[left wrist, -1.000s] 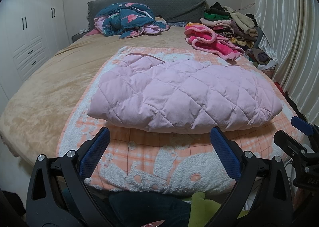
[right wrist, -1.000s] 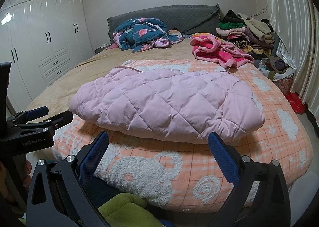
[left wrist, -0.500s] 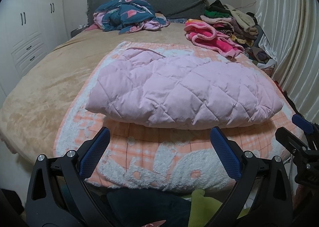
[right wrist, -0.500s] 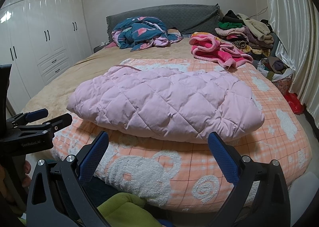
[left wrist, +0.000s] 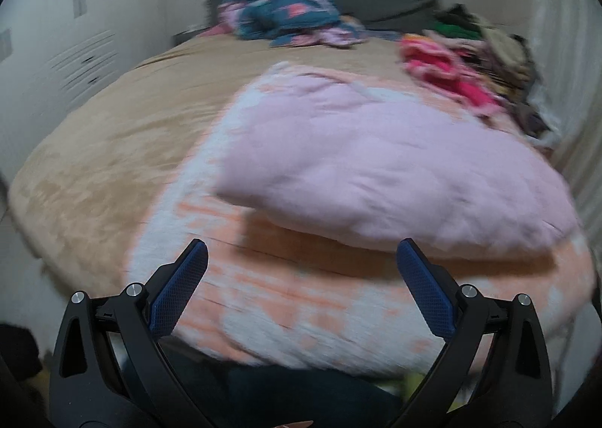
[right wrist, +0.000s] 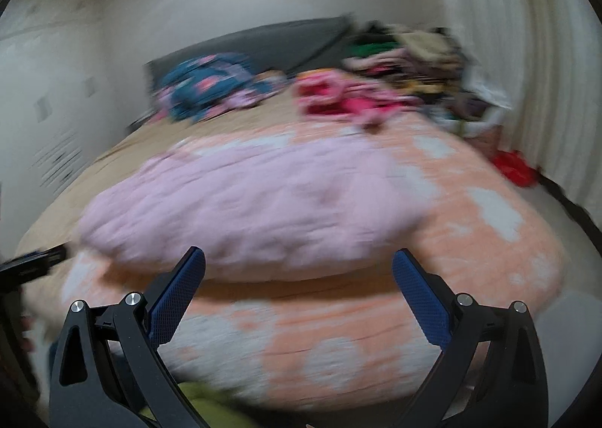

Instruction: Fold large clothes

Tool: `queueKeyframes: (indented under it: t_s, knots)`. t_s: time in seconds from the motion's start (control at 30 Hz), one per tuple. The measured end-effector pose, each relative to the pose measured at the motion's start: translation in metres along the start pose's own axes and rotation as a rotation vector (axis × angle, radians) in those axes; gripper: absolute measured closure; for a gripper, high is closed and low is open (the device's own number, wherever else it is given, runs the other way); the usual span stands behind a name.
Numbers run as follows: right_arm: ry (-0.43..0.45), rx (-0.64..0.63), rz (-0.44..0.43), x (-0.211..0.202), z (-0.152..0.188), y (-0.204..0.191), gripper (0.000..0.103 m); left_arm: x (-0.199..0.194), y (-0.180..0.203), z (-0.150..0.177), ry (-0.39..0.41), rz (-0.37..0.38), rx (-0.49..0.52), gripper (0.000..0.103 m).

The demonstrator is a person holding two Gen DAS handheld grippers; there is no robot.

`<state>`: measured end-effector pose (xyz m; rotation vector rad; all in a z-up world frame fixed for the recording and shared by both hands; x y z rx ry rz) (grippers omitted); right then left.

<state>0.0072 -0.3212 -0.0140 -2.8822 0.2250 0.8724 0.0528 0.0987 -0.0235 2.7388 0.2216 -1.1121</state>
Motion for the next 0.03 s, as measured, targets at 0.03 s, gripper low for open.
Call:
queueKeyframes:
  t_s: [0.03]
  knots:
    - [0.009,0.038,0.103,0.0142,0.0037,0.0400,0.004,0.0075,-0.0146,-0.0042,0.003,-0.038,-0.022,0.009]
Point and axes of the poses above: each gripper's, at about its wrist camera, not at the fingertips, and x roughly the way its jaws point, y to its right, z to its underside, the point moved 3 cm from there along x, roughly the way its jaws point, and after that the axes turned 8 degrees about z, right-handed, at the moved point
